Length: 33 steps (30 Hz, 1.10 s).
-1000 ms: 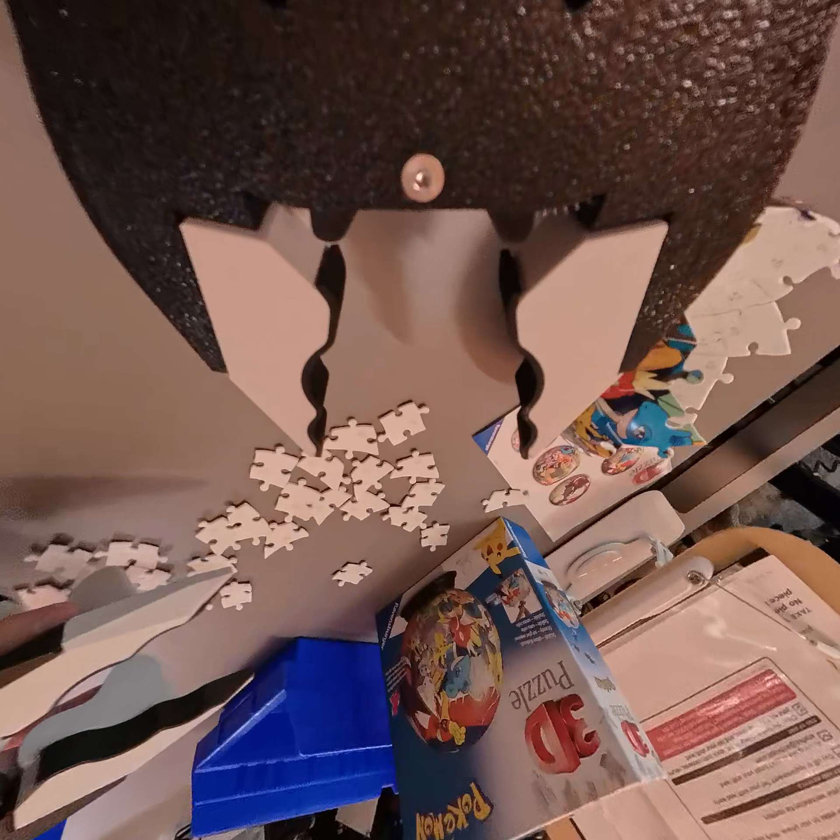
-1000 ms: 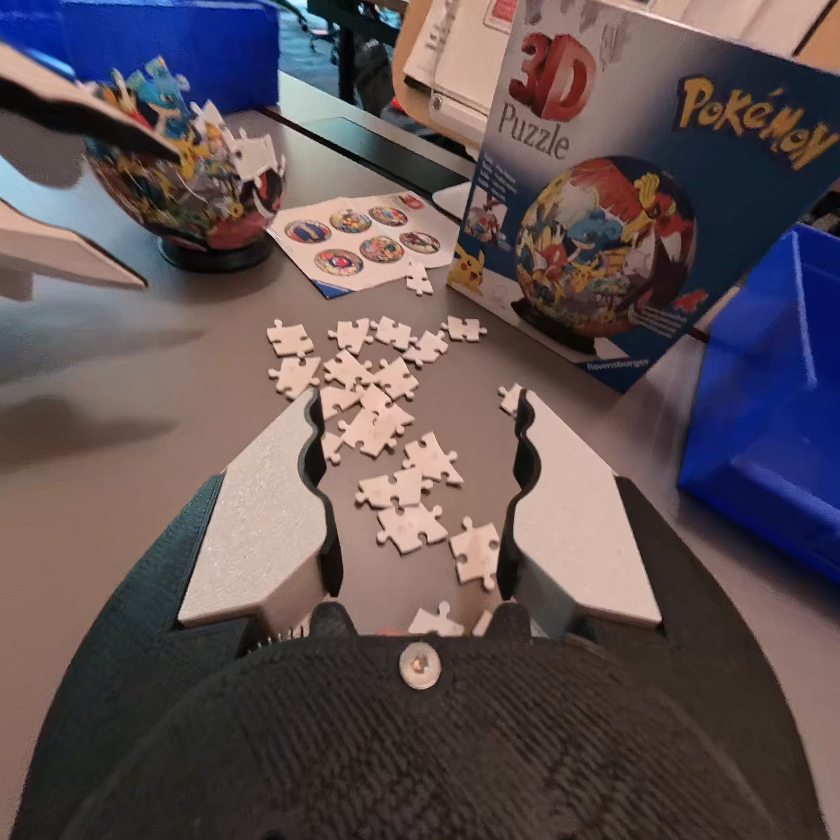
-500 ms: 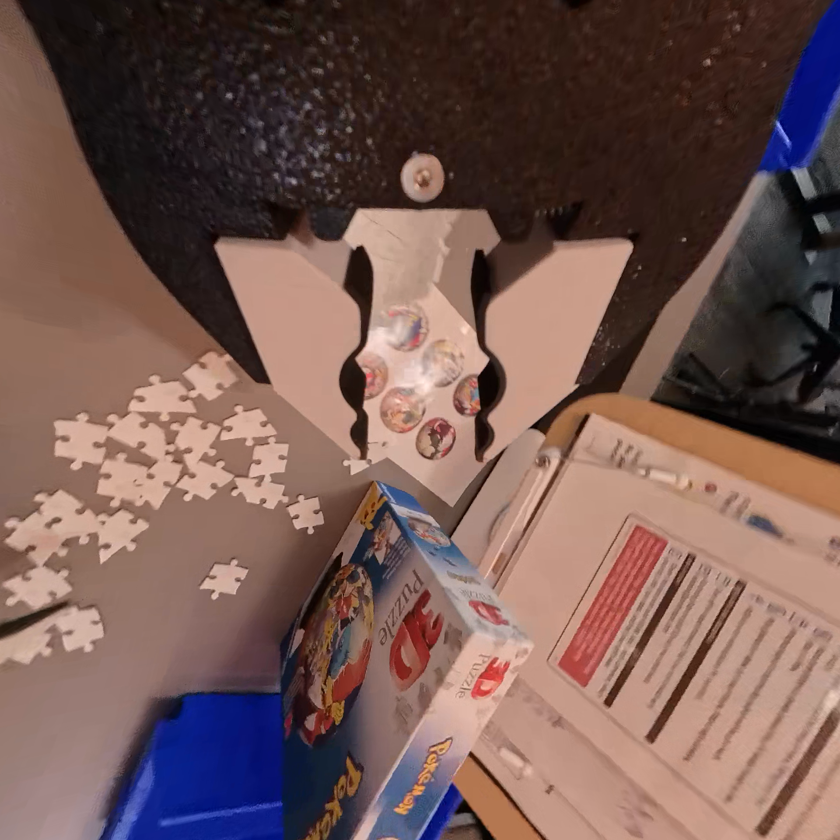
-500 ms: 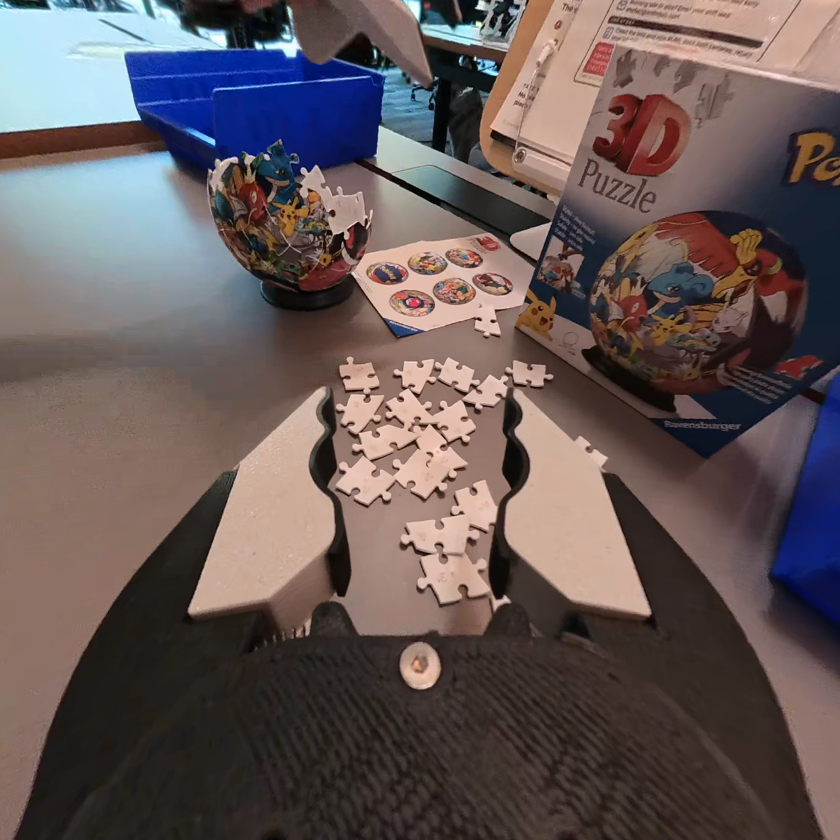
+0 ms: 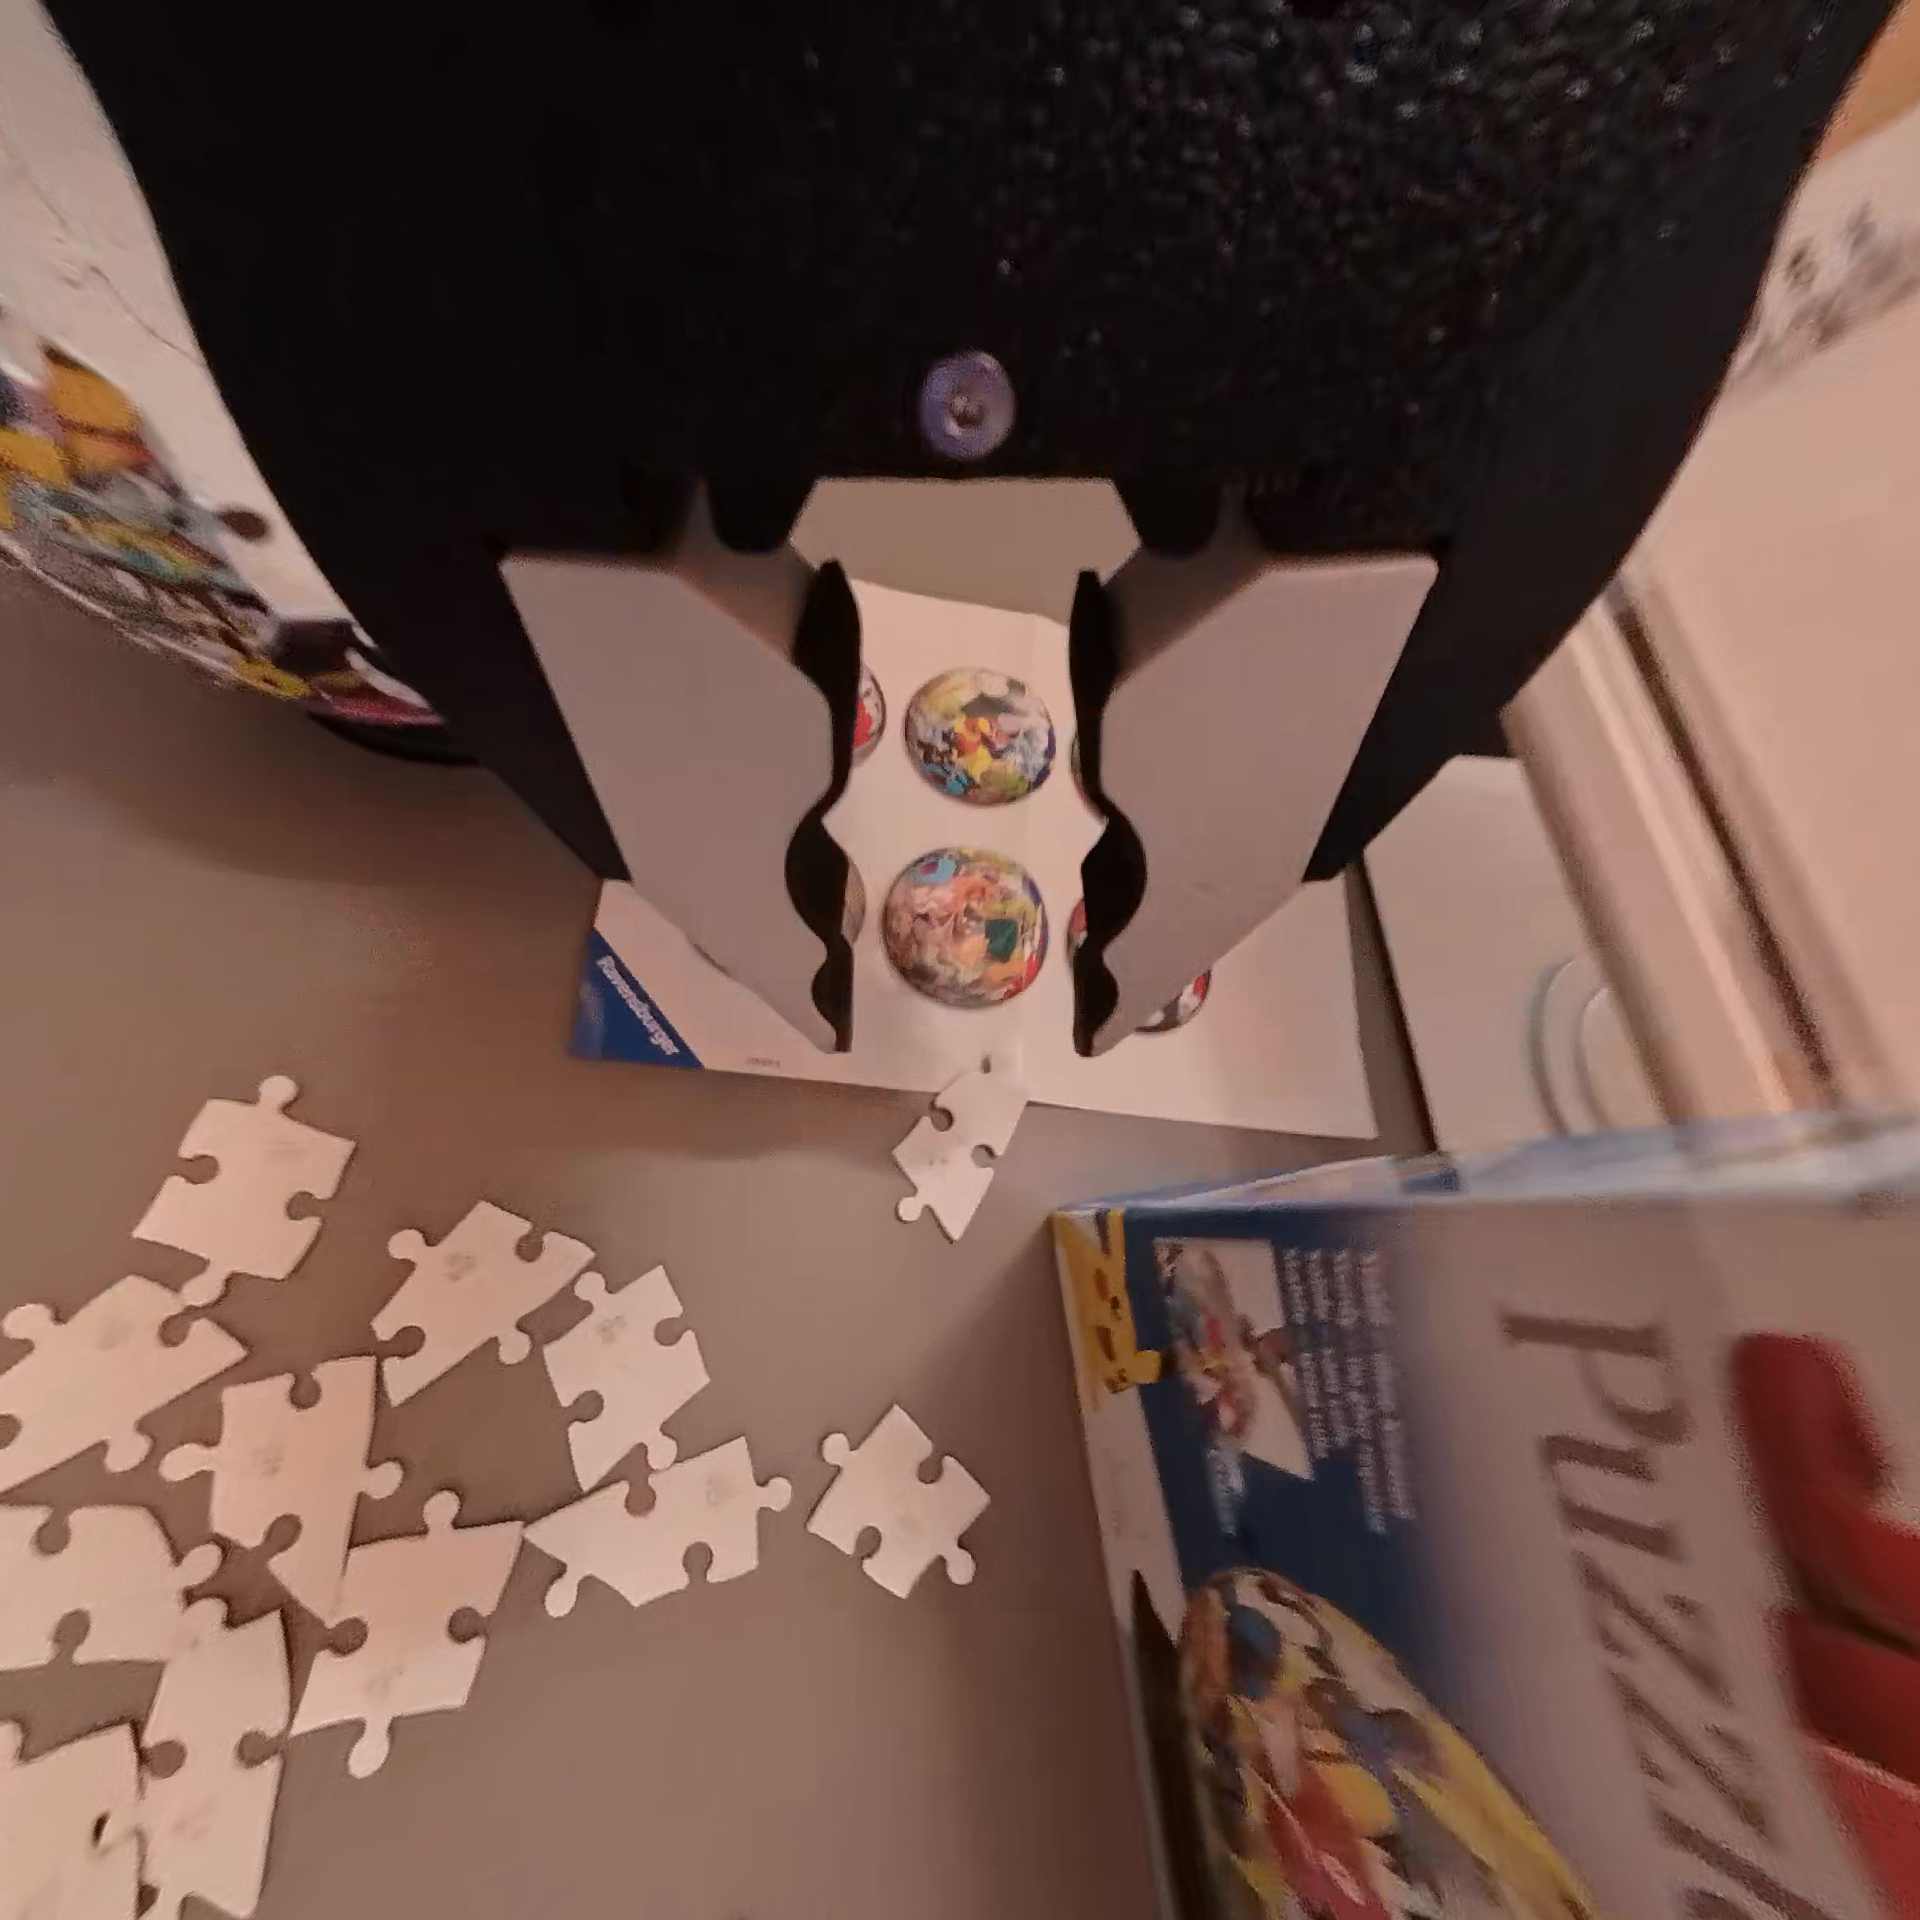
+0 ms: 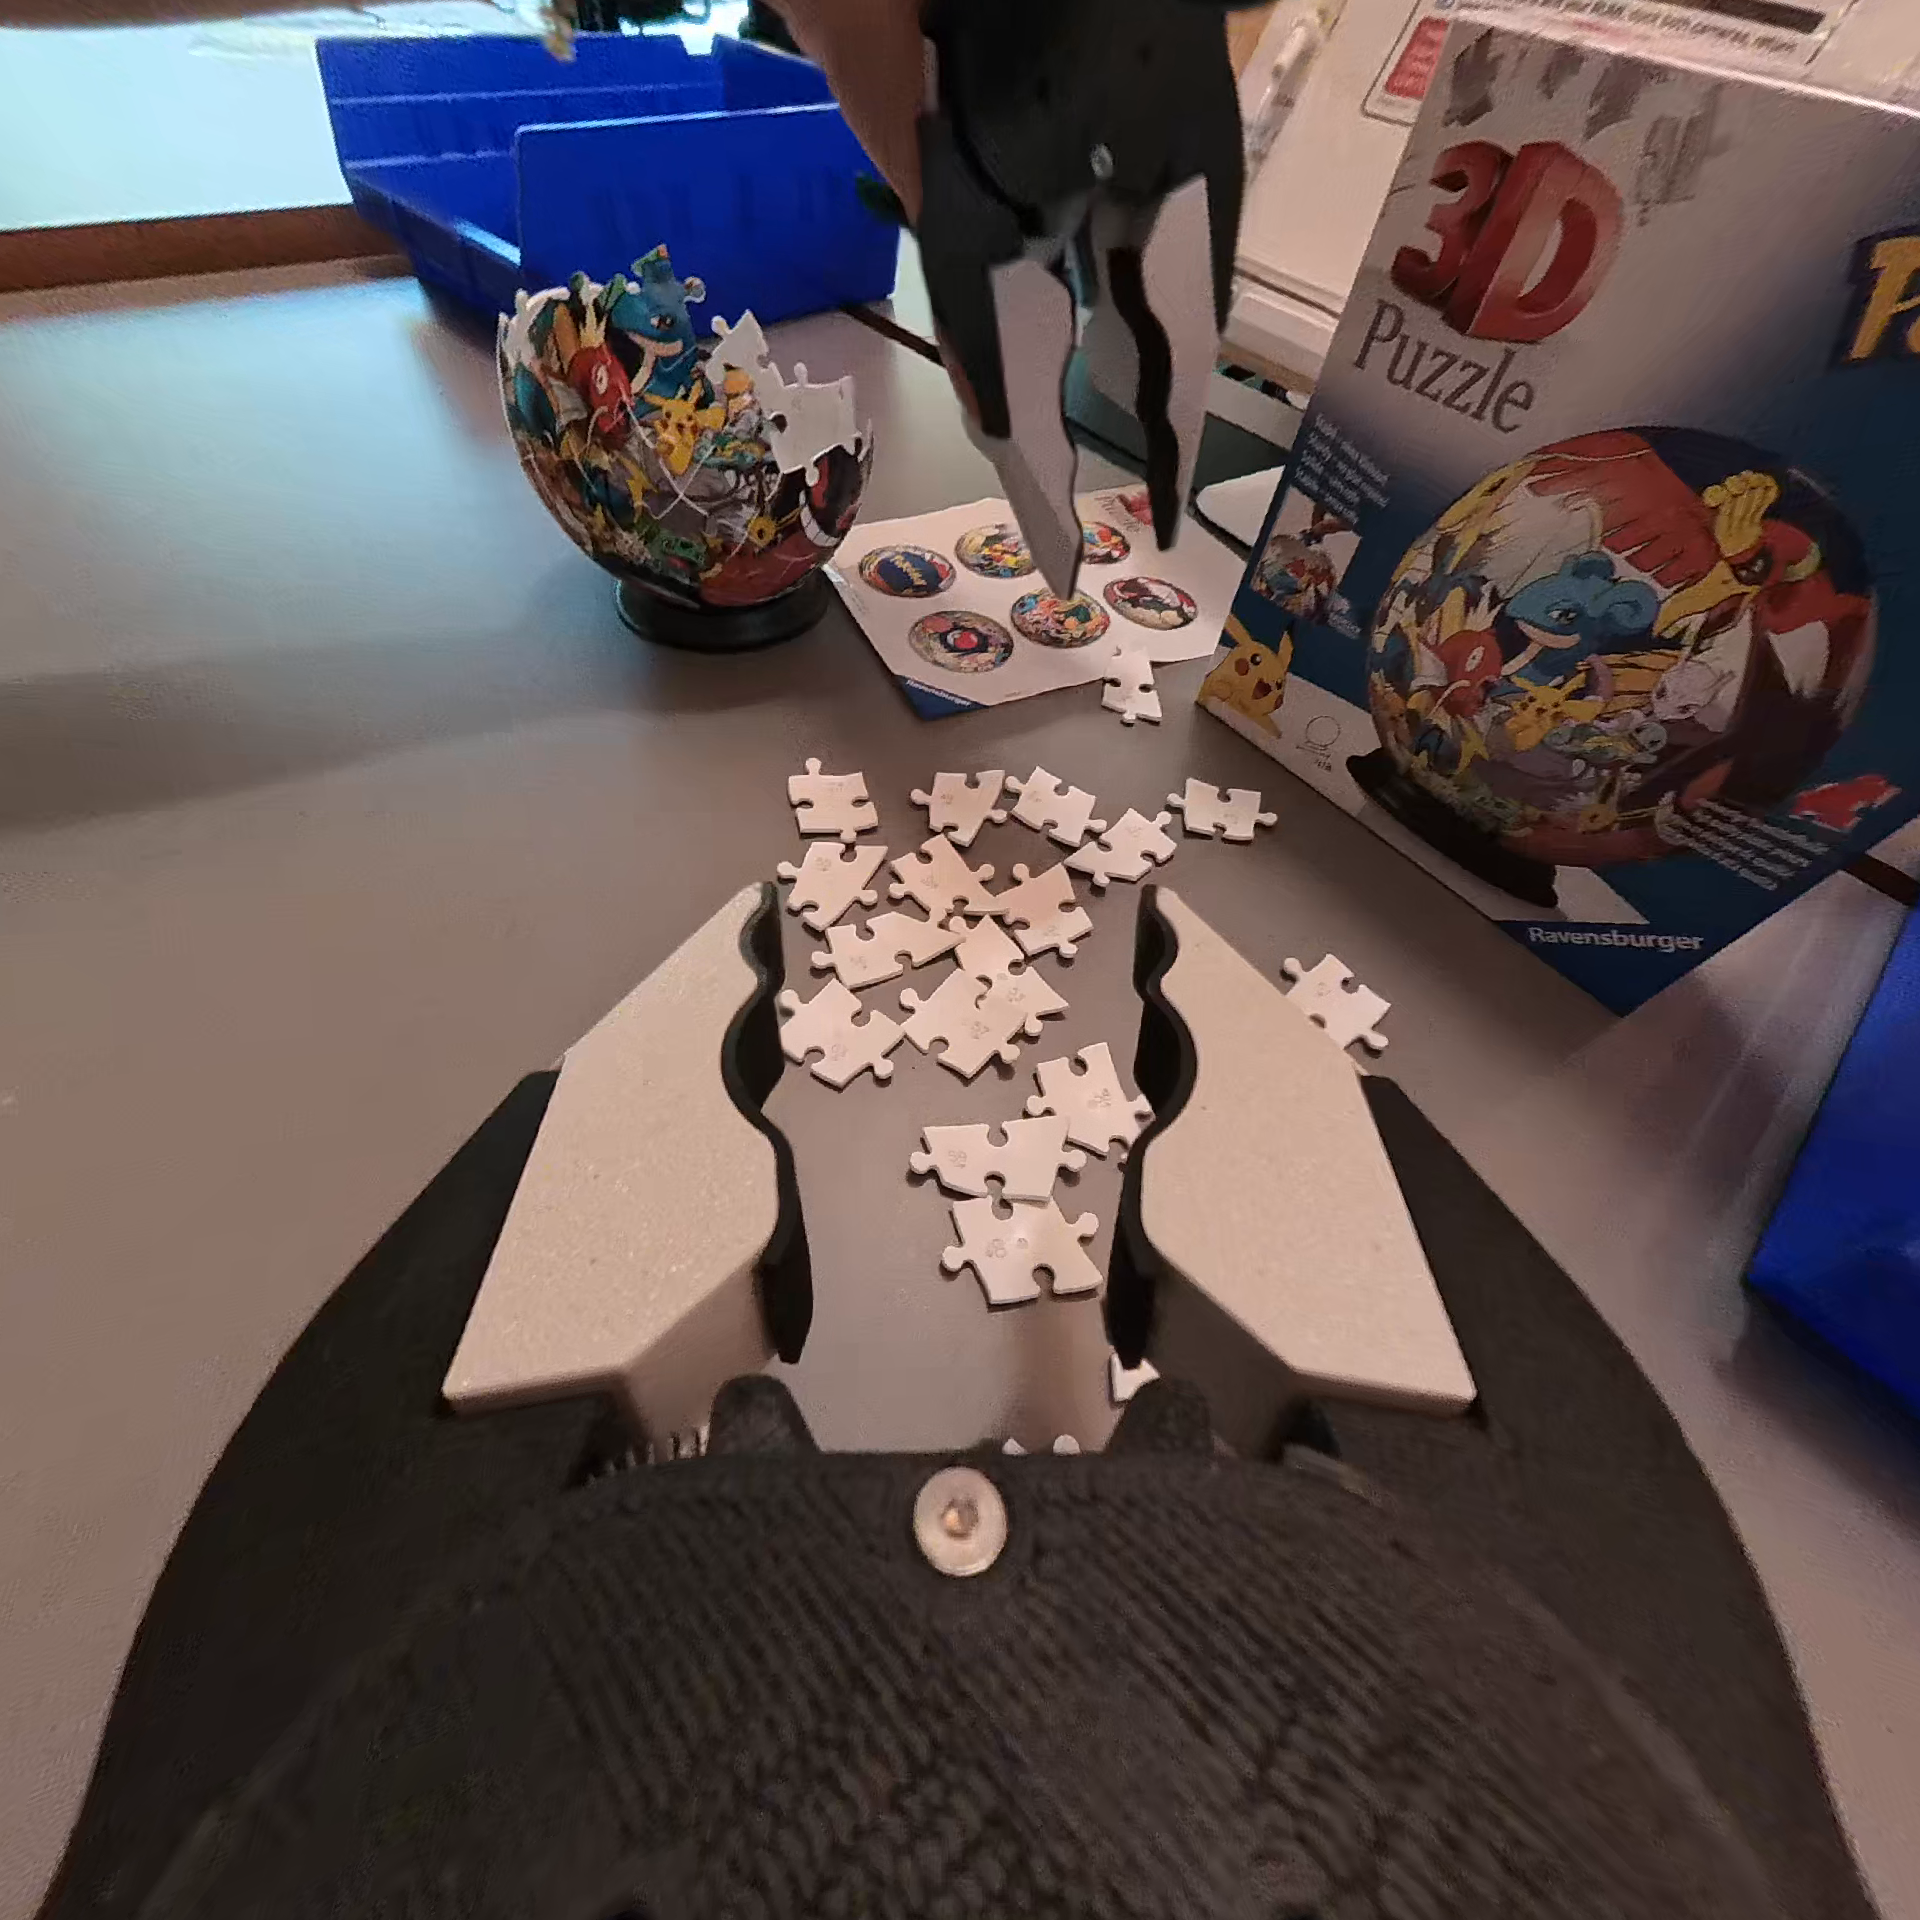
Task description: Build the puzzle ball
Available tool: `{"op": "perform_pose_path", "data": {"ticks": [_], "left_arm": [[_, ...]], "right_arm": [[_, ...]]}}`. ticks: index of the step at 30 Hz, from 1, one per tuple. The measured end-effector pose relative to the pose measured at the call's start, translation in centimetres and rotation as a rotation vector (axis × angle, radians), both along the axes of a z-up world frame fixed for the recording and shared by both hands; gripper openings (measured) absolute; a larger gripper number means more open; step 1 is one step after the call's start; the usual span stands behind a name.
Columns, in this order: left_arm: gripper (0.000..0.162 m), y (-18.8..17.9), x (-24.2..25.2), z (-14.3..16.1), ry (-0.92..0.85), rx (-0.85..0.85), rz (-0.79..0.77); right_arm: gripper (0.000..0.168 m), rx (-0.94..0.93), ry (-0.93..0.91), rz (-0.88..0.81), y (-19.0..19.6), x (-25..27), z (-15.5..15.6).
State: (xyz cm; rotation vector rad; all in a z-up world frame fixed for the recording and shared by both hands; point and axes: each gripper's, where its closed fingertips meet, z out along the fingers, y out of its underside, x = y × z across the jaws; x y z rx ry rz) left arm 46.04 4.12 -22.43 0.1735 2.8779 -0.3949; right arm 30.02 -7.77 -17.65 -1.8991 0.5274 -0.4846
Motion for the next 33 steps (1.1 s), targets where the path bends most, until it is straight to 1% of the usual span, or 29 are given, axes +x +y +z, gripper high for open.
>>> {"op": "perform_pose_path", "data": {"ticks": [4, 8, 10, 12, 16, 18, 20, 22, 25, 27, 28, 30, 31, 33], "left_arm": [[0.039, 0.0, 1.3, -2.8, 0.068, 0.027, 0.005], [0.031, -0.7, 1.6, -4.2, 0.158, -0.024, 0.028], [0.021, -0.9, 1.6, -4.4, 0.196, -0.047, 0.053], [0.020, -0.6, 1.5, -4.4, 0.207, -0.030, 0.066], [0.020, 0.3, 0.7, -3.9, 0.144, -0.023, 0.018], [0.021, 0.8, 0.3, -2.7, 0.094, -0.039, 0.010], [0.021, 1.2, 0.0, -0.6, 0.026, -0.096, 0.028], [0.021, 1.3, -0.5, 2.4, -0.043, -0.196, 0.067], [0.021, 1.3, -1.8, 7.5, -0.182, -0.378, 0.135], [0.020, 1.3, -3.6, 10.2, -0.268, -0.479, 0.130], [0.020, 1.4, -4.5, 11.2, -0.317, -0.510, 0.120], [0.020, 1.8, -6.3, 12.7, -0.416, -0.550, 0.102], [0.020, 2.1, -7.1, 13.2, -0.458, -0.566, 0.099], [0.020, 3.0, -8.2, 14.1, -0.541, -0.588, 0.116]], "right_arm": [[0.067, -0.024, 0.002, 0.017, 0.1, -0.2, -0.2], [0.067, -0.043, 0.008, 0.016, -0.1, -0.3, -0.5], [0.067, -0.049, 0.013, 0.012, -0.2, -0.2, -0.7], [0.067, -0.056, 0.021, 0.009, -0.3, 0.0, -1.0], [0.066, -0.051, 0.037, 0.002, -0.1, 0.2, -1.4], [0.066, -0.033, 0.030, -0.001, 0.2, 0.4, -1.1], [0.065, 0.002, 0.014, -0.022, 0.5, 1.0, -0.4], [0.062, 0.050, 0.009, -0.029, 1.2, 1.8, 0.7], [0.054, 0.165, 0.009, -0.055, 3.0, 4.2, 3.8], [0.056, 0.234, 0.009, -0.038, 4.9, 5.9, 6.2], [0.060, 0.269, 0.024, -0.021, 6.1, 6.8, 7.2], [0.062, 0.332, 0.095, 0.038, 8.6, 7.9, 8.9], [0.062, 0.349, 0.133, 0.075, 10.0, 8.2, 9.4], [0.054, 0.345, 0.205, 0.169, 12.7, 7.9, 9.7]]}}
